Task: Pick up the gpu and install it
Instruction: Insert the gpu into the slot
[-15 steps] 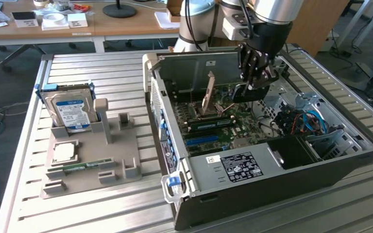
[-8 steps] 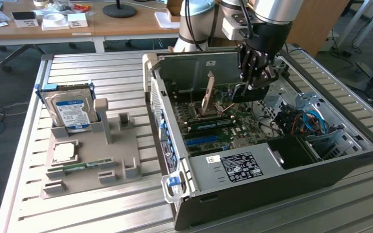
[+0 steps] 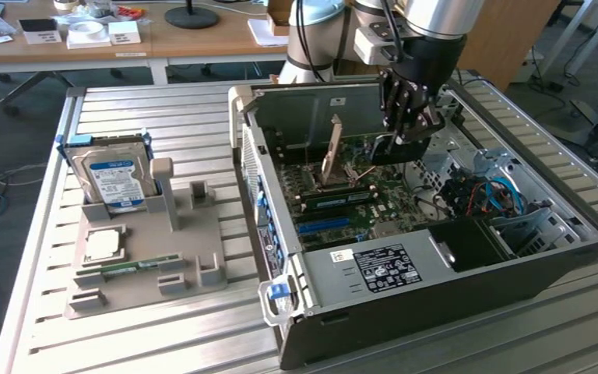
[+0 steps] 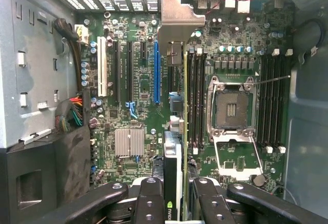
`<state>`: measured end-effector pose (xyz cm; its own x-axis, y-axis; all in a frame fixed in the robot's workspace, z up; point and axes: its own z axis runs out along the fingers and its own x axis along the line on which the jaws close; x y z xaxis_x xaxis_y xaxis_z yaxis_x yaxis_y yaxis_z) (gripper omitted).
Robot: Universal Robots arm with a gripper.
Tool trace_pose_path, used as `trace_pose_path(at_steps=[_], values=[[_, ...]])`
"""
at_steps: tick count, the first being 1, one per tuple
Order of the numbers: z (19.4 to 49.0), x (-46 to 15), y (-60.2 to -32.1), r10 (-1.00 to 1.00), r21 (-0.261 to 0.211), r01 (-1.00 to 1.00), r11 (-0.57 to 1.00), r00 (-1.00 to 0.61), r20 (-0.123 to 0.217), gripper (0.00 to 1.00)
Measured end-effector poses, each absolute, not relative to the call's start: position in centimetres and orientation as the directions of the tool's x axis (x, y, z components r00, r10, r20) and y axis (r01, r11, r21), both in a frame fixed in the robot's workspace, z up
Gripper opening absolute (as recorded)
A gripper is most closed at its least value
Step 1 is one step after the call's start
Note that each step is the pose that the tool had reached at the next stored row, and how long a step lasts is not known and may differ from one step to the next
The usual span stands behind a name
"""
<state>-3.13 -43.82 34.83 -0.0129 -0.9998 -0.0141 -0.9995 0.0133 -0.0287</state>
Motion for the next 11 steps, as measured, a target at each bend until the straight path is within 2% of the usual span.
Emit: trace_pose_path(at_steps=[11], values=[[34.78,-3.22,-43.82,-1.0,-0.029,-0.999,0.013,-0.013,-0.014,0.27]])
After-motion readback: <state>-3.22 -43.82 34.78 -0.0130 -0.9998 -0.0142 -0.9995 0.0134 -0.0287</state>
